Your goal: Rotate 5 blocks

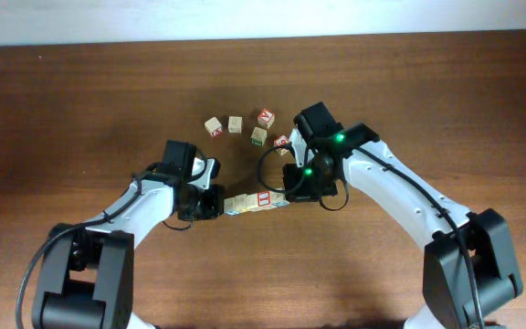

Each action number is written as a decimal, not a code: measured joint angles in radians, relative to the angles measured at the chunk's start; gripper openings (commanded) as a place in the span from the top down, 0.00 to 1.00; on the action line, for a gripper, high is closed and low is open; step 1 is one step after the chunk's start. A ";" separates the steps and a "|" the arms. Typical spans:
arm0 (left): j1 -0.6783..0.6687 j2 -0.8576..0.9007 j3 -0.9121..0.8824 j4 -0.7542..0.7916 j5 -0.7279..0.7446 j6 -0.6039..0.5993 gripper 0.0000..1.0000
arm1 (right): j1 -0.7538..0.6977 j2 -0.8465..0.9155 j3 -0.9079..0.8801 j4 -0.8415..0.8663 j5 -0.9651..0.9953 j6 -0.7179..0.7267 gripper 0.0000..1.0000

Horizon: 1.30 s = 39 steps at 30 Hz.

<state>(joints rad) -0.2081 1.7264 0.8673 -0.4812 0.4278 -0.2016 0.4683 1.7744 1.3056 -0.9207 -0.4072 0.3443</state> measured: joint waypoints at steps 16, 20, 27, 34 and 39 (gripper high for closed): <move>0.002 0.000 0.000 0.000 -0.027 0.004 1.00 | 0.043 -0.009 0.013 0.002 0.037 0.023 0.96; 0.003 0.000 0.000 0.000 -0.032 0.004 1.00 | 0.045 -0.012 0.013 0.005 0.037 0.026 0.96; 0.003 0.000 -0.001 0.000 -0.056 0.004 1.00 | 0.074 -0.023 0.037 0.018 0.040 0.036 0.96; 0.003 0.000 -0.002 -0.001 -0.062 0.004 1.00 | 0.075 -0.026 0.041 0.036 0.040 0.049 0.96; 0.004 0.000 -0.003 -0.004 -0.066 0.004 1.00 | 0.076 -0.031 0.046 0.061 0.008 0.053 0.96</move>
<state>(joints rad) -0.2043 1.7264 0.8646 -0.4850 0.3614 -0.1974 0.5442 1.7435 1.3518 -0.8597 -0.3992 0.3973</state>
